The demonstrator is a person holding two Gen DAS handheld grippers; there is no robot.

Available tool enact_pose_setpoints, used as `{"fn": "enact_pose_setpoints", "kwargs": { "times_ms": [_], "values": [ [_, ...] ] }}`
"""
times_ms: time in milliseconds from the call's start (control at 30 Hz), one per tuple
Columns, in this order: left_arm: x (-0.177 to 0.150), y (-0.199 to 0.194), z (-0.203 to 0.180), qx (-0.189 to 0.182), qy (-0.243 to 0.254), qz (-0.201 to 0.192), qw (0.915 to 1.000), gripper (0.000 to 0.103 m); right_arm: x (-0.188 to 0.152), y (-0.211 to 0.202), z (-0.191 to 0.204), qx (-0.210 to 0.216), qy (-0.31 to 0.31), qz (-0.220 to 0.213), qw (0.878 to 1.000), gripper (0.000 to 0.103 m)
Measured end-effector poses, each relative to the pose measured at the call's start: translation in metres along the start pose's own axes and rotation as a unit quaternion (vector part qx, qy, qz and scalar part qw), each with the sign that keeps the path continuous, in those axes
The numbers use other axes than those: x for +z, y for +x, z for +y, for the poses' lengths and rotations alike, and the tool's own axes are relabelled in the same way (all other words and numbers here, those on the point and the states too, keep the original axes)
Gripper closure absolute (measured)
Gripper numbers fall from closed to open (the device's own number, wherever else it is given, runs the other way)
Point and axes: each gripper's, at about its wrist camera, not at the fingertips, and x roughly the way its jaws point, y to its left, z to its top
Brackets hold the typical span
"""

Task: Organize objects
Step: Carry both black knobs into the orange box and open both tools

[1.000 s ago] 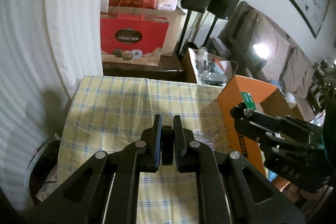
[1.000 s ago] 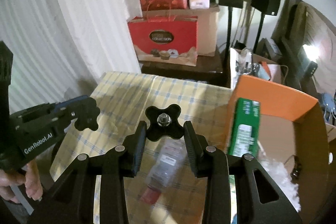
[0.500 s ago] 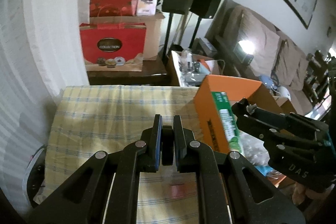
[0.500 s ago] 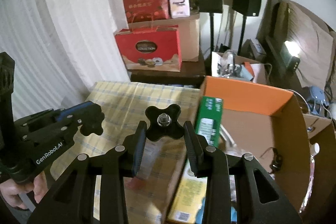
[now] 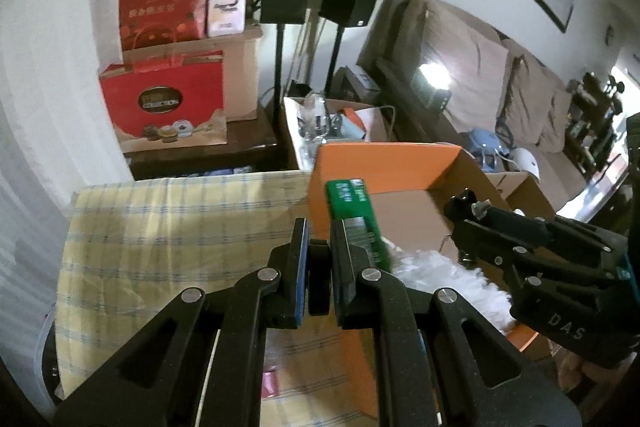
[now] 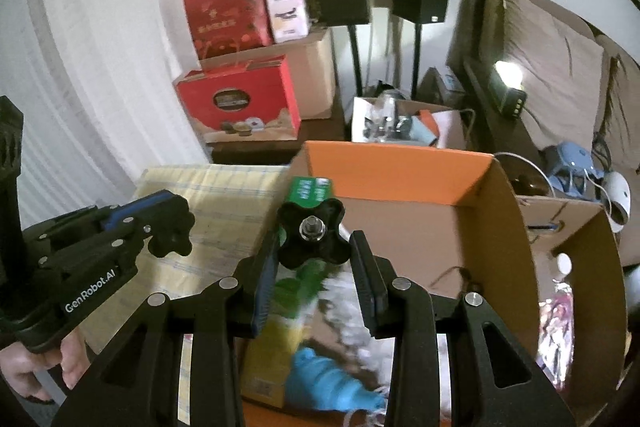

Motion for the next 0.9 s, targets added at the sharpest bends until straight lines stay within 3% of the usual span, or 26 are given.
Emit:
{"fn": "enact_pose_setpoints", "kwargs": {
  "times_ms": [400, 900],
  "values": [
    [0.006, 0.027, -0.057, -0.015, 0.031, 0.014, 0.9993, 0.094, -0.005, -0.006, -0.048, -0.019, 0.022, -0.004, 1.0, 0.067],
    [0.001, 0.082, -0.092, -0.058, 0.025, 0.049, 0.9967, 0.093, -0.024, 0.031, -0.098, -0.034, 0.058, 0.035, 0.997, 0.067]
  ]
}}
